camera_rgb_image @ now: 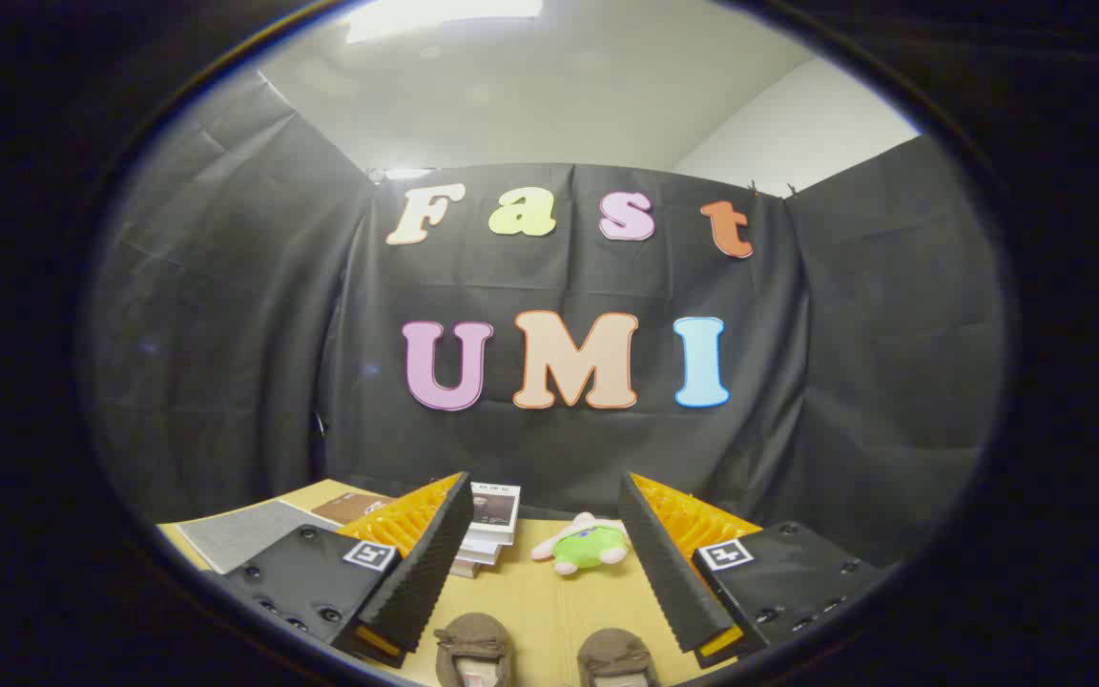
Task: Open the storage box then place both shoes into the box .Put the left shoe in first, then the right shoe, with the right side of both shoes facing outward in a uniform manner.
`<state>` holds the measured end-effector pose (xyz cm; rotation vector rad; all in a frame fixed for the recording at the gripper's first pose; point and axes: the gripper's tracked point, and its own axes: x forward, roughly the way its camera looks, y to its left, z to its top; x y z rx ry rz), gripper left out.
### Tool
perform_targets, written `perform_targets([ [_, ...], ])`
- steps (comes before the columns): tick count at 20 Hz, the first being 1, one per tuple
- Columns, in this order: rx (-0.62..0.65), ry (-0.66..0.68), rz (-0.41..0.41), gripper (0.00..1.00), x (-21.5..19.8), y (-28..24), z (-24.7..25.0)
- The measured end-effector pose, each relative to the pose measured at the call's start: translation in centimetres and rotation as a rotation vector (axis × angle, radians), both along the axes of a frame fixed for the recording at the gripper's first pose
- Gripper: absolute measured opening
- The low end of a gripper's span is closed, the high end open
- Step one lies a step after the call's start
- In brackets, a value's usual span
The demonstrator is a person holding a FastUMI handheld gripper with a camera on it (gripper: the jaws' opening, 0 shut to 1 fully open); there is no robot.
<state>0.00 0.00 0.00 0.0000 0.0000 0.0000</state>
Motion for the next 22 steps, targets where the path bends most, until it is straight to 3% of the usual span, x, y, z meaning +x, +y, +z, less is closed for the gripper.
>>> perform_targets([
  [8,0.001,-0.016,-0.021,0.98,-0.7,-0.6,0.5],
  [22,0.028,-0.017,0.016,0.99,0.9,1.1,0.3],
])
